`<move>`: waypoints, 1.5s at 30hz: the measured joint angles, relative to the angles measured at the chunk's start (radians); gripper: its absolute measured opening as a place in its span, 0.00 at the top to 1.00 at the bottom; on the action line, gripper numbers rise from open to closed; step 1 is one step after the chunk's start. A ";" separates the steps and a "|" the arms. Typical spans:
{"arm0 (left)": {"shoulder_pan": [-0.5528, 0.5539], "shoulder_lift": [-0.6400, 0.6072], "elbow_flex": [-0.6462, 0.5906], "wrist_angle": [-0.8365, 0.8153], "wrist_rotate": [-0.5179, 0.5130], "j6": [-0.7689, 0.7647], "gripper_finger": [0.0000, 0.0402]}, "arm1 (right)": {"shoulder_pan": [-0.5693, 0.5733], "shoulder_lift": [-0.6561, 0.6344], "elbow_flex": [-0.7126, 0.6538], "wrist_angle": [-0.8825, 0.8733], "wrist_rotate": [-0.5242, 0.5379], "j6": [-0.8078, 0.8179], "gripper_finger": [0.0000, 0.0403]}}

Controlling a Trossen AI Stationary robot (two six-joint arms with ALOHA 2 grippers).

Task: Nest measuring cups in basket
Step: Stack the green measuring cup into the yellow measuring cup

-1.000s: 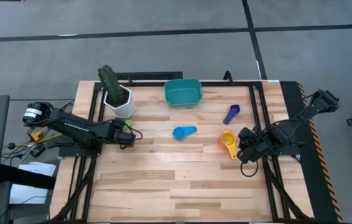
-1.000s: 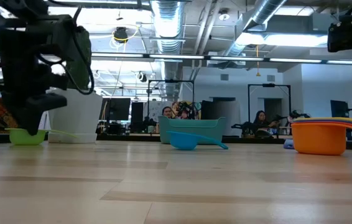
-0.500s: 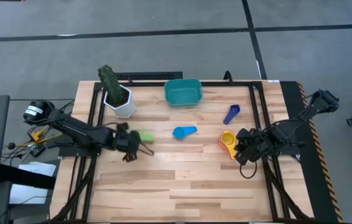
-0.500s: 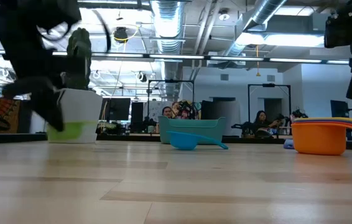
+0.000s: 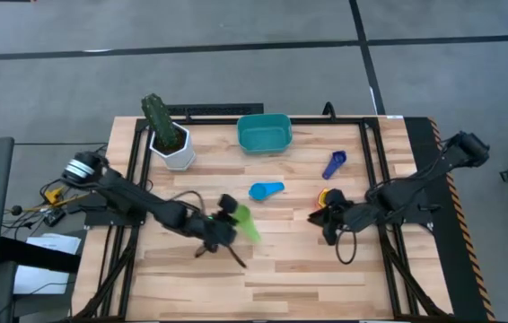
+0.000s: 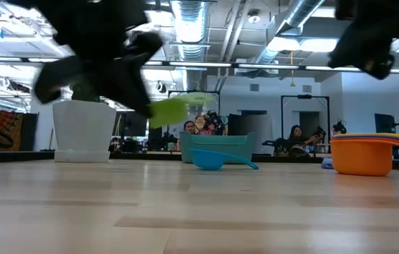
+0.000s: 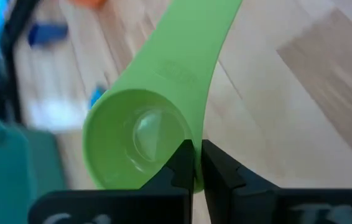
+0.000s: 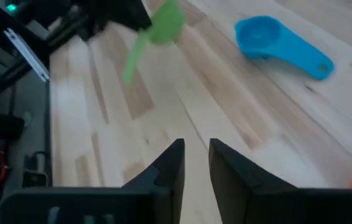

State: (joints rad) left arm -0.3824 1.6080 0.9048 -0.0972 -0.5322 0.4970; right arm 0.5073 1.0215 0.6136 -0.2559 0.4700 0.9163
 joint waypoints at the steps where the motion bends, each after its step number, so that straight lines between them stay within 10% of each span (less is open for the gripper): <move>1: 0.001 0.038 0.045 -0.007 -0.007 0.045 0.99 | -0.009 0.023 0.000 0.030 -0.002 -0.008 0.72; 9: 0.005 0.212 0.310 -0.026 0.004 0.313 0.99 | -0.046 0.184 0.000 0.250 -0.078 -0.058 0.58; 20: 0.010 0.227 0.353 0.003 0.032 0.419 0.99 | -0.063 0.310 0.000 0.495 -0.113 -0.094 0.61; 40: 0.065 0.227 0.353 0.001 0.044 0.365 0.99 | -0.090 0.404 0.000 0.595 -0.248 -0.111 0.88; 45: 0.070 0.226 0.351 0.034 0.007 0.054 0.95 | -0.090 0.380 -0.002 0.588 -0.232 -0.141 0.97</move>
State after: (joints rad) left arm -0.3120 1.8343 1.2556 -0.0631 -0.5253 0.5506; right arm 0.4171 1.4016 0.6121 0.3318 0.2376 0.7752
